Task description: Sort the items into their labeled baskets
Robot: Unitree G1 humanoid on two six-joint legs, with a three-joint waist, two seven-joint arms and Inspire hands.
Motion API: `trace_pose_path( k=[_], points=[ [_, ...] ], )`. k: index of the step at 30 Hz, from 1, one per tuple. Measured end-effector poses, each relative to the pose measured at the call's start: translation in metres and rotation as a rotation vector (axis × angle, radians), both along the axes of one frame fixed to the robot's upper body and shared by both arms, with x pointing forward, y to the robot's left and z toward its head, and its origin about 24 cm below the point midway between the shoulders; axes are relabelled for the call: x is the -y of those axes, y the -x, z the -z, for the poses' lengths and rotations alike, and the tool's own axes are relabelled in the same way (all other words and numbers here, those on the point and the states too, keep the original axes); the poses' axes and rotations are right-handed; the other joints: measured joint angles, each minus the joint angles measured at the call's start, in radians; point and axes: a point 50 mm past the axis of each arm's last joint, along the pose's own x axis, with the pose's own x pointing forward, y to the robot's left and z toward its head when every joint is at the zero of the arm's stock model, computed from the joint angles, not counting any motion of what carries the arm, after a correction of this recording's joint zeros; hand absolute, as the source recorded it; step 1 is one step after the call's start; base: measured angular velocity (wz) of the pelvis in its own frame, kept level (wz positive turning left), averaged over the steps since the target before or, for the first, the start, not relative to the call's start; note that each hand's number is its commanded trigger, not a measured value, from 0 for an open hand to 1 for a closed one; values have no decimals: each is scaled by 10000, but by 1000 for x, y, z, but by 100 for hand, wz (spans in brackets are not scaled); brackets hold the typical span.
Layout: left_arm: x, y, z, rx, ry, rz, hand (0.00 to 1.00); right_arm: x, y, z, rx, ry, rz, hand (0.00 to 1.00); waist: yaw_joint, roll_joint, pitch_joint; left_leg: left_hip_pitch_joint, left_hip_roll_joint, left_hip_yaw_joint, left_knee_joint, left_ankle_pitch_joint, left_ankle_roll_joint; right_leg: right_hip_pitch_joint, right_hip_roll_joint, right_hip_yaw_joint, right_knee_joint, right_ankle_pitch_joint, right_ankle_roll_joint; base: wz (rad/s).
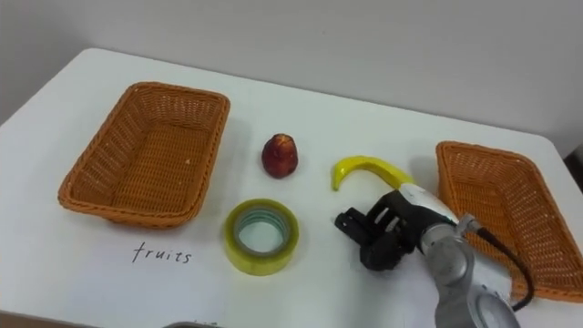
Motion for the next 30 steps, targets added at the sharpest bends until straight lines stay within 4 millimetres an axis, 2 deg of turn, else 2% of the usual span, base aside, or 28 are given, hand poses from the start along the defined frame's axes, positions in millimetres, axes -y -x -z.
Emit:
trace_pose_path(
  k=[5, 8, 11, 15, 20, 26, 30],
  points=[
    [-1, 6, 0, 97, 7, -260, 0, -9, 2, -12, 703, -1461, -329, 100, -409, 176, 91, -77, -11, 51, -24, 5, 9, -118, -9, 62, 13, -1, 0, -3],
    [0, 10, 0, 213, 118, -395, 0, -11, -1, -27, 1531, -2021, -555, 100, -575, 208, 93, 7, -13, 97, -45, 16, 22, -118, -15, 121, 11, -1, 1, -7],
    [5, 17, 2, 248, 404, -594, 0, -8, -4, -44, 2609, -2604, -377, 100, -618, 172, 76, 4, -21, 126, -59, 20, 29, -142, -26, 121, 1, -2, 3, -1],
    [9, 29, 5, -175, 555, -762, 0, -3, -5, -57, 3559, -2924, 0, 100, -616, 71, 8, 14, -15, 155, -51, 20, 29, -125, -20, 127, -6, -3, 4, 0],
    [13, 40, 7, -533, 752, -936, 0, 0, -7, -65, 4661, -3284, 474, 100, -624, 61, 30, 16, -17, 150, -54, 18, 32, -78, -37, 118, -3, -2, 4, 0],
    [14, 43, 8, -628, 917, -968, 0, 2, -8, -70, 5477, -3651, 966, 100, -629, 148, 48, -23, -15, 135, -19, 19, 29, -81, -38, 100, -5, -2, 3, 0],
    [13, 42, 8, -535, 1028, -1192, 0, 11, -7, -76, 6109, -3629, 1487, 100, -628, 190, 64, -78, -29, 134, -6, 18, 31, -132, -54, 98, -6, -3, 3, 0]
  ],
)
